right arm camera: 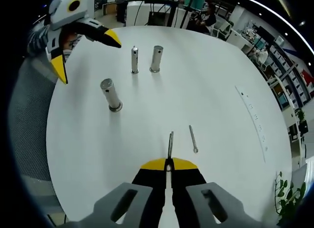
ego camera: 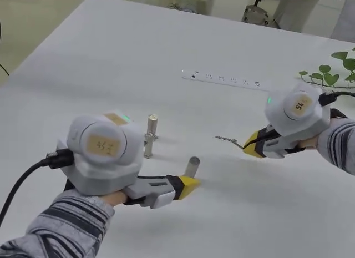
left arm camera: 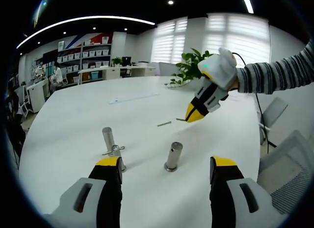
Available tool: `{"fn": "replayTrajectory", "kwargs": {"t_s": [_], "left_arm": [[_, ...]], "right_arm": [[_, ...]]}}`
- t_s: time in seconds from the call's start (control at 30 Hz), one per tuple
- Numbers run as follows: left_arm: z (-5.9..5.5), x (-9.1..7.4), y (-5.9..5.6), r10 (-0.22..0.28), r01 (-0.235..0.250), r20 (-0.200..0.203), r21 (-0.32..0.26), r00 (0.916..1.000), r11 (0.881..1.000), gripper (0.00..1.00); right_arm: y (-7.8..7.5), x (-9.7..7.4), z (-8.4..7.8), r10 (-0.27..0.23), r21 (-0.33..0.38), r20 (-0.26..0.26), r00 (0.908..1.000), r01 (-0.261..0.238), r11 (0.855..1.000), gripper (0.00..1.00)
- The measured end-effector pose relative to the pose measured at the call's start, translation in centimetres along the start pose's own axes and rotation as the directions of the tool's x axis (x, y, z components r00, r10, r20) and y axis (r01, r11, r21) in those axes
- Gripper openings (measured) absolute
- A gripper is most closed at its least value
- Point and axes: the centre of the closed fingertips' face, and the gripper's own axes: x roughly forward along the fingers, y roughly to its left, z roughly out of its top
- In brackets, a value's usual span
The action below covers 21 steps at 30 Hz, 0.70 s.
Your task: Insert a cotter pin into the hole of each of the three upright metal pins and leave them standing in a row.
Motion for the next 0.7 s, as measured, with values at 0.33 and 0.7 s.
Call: {"fn": "replayTrajectory", "kwargs": {"t_s": [0.33, 0.7], "left_arm": [[-0.1, 0.4, -1.8, -0.063, 0.063, -0.007, 0.021, 0.9980, 0.998, 0.61], [0.2, 0.5, -3.1, -0.104, 0.104, 0.009, 0.024, 0.9945, 0.994, 0.49]], "right_arm": [[3.3, -1.5, 0.8, 0.011, -0.092, 0.031, 0.9994, -0.008, 0.996, 0.00], [6.2, -2.3, 2.1, 0.017, -0.233, 0.059, 0.9981, -0.003, 0.972, 0.00]]}}
